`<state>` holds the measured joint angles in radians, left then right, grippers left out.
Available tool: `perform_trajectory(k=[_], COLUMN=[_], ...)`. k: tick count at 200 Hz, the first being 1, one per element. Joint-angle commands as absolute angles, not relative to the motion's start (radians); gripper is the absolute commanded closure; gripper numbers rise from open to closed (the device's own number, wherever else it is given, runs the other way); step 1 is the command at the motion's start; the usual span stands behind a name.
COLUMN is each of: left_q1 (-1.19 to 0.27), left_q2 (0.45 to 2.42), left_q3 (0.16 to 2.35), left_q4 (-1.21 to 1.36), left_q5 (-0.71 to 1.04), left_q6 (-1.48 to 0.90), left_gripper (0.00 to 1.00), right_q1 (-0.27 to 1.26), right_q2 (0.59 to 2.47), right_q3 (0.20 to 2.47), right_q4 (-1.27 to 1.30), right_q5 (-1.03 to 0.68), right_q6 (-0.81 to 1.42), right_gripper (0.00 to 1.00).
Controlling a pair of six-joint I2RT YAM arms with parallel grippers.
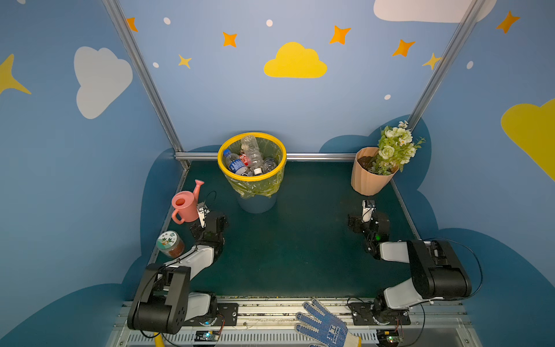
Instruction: Throw the plastic bottles in the bin
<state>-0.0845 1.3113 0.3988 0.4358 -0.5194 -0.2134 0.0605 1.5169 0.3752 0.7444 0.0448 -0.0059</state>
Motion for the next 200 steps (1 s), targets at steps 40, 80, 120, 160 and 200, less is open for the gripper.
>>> perform_trajectory(k=[40,80,120,160,200], left_q1=[-0.025,-0.012,-0.012,-0.012,-0.012], left_q2=[1.507,1.518,1.518,1.517,1.517], left_q3=[0.436,0.411,0.412,0.411,0.412], left_q4=[0.698,0.753,0.753,0.753,0.753], left_q5=[-0.253,-0.248,-0.247,-0.247,-0.247], left_q6=[-0.078,-0.099,-0.098,-0.098,-0.098], left_gripper=[0.00,0.00,0.00,0.00,0.00], right_q1=[0.049,0.049,0.049,0.050,0.049], right_q2=[1.509,1.510,1.508,1.508,1.509], right_q3=[0.411,0.411,0.410,0.410,0.415], right_q4=[0.776,0.775,0.777,0.776,0.773], right_q5=[0.026,0.023,0.023,0.023,0.022], right_q6=[-0.008,-0.008,-0.009,-0.008,-0.007], right_gripper=[0.04,0.04,0.04,0.04,0.04])
